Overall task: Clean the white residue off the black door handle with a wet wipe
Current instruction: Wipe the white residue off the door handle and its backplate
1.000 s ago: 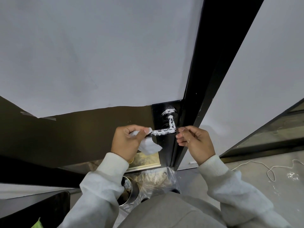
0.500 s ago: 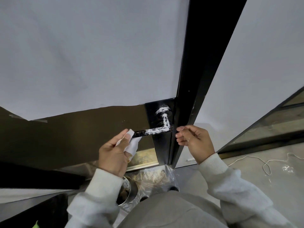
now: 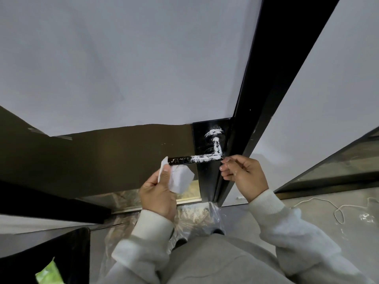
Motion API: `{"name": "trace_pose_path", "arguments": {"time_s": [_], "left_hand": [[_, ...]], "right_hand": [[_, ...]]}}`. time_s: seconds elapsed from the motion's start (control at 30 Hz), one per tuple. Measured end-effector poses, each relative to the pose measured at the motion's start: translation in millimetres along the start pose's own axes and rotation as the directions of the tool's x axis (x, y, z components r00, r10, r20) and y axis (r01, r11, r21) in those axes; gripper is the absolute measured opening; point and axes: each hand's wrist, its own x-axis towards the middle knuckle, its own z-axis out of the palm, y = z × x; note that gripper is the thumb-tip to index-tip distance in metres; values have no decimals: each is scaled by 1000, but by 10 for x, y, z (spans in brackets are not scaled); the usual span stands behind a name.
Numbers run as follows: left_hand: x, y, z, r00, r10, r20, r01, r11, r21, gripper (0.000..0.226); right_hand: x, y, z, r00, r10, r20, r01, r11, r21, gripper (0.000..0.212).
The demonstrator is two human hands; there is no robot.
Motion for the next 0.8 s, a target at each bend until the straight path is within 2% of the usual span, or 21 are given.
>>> {"name": "trace_pose_path", "arguments": {"time_s": [0.07, 0.13, 0.23, 0.33, 0.47, 0.63, 0.8], "left_hand": [[-34, 36, 17, 988, -139, 60, 147, 976, -160, 24], [-115, 80, 89, 949, -305, 81, 315, 905, -286, 26], [-224, 149, 192, 907, -421, 31, 413, 870, -268, 26], [-179, 234, 203, 918, -395, 25, 387, 882, -268, 10], [-123, 376, 116, 943, -331, 37, 331, 917, -225, 35], [-102, 576, 36, 941, -317, 123, 316, 948, 22, 24], [89, 737, -118, 947, -271, 172, 229, 946, 231, 30]], "right_hand": [[6, 14, -31, 1000, 0, -5, 0, 1000, -8, 22], [14, 36, -62, 1000, 5, -11, -5, 1000, -22, 23], [14, 51, -88, 1000, 11, -9, -11, 999, -31, 23], [15, 60, -123, 1000, 25, -18, -26, 999, -34, 22], [27, 73, -176, 999, 39, -35, -40, 999, -24, 20], [40, 67, -203, 998, 40, -40, -40, 999, -14, 19], [47, 86, -202, 999, 39, -28, -39, 999, -23, 19]]}}
